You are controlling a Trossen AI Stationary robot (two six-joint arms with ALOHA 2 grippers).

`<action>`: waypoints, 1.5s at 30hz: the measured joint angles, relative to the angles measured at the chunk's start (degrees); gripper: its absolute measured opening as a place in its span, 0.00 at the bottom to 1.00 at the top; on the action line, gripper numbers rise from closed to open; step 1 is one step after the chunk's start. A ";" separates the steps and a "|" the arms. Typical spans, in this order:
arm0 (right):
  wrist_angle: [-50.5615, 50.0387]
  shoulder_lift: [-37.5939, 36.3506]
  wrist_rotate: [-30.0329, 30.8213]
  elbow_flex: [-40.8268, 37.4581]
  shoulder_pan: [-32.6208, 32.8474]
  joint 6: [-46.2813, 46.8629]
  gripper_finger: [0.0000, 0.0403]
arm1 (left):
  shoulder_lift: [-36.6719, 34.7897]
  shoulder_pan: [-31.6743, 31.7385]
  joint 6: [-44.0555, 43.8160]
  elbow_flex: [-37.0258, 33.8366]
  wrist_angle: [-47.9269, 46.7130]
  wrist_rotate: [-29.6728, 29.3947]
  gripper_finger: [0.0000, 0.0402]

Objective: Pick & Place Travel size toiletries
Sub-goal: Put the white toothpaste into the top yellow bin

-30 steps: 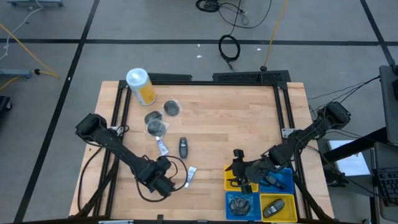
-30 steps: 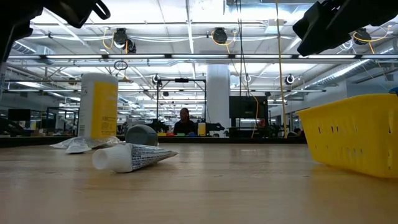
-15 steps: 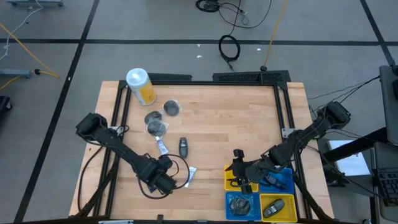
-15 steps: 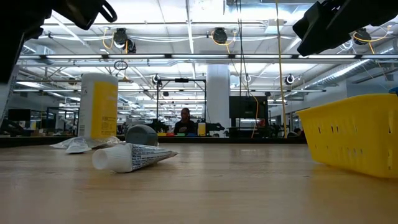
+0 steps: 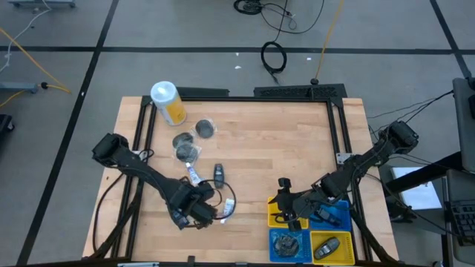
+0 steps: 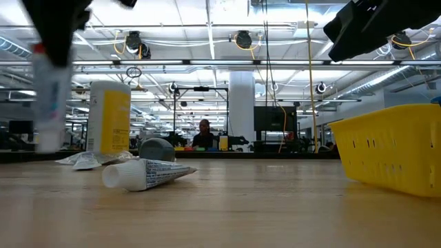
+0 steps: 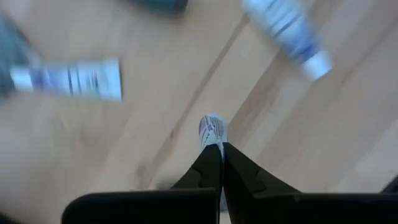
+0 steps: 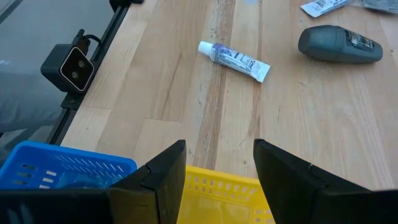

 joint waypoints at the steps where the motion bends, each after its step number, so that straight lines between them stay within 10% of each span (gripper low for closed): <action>1: 0.02 0.00 0.06 0.00 0.00 0.00 0.45 | -0.03 0.00 1.74 1.46 0.23 -2.04 0.00; 7: 2.52 0.00 1.51 -0.02 0.00 -0.82 0.45 | -0.07 0.18 16.53 7.13 8.65 -11.99 0.00; 20: 9.27 0.02 1.51 -0.02 -2.03 -4.97 0.45 | -0.13 4.76 42.01 7.33 31.47 -14.04 0.00; 45: 13.07 0.33 1.13 -0.02 -9.64 -7.98 0.45 | 0.02 7.95 51.68 7.31 37.37 -13.69 0.00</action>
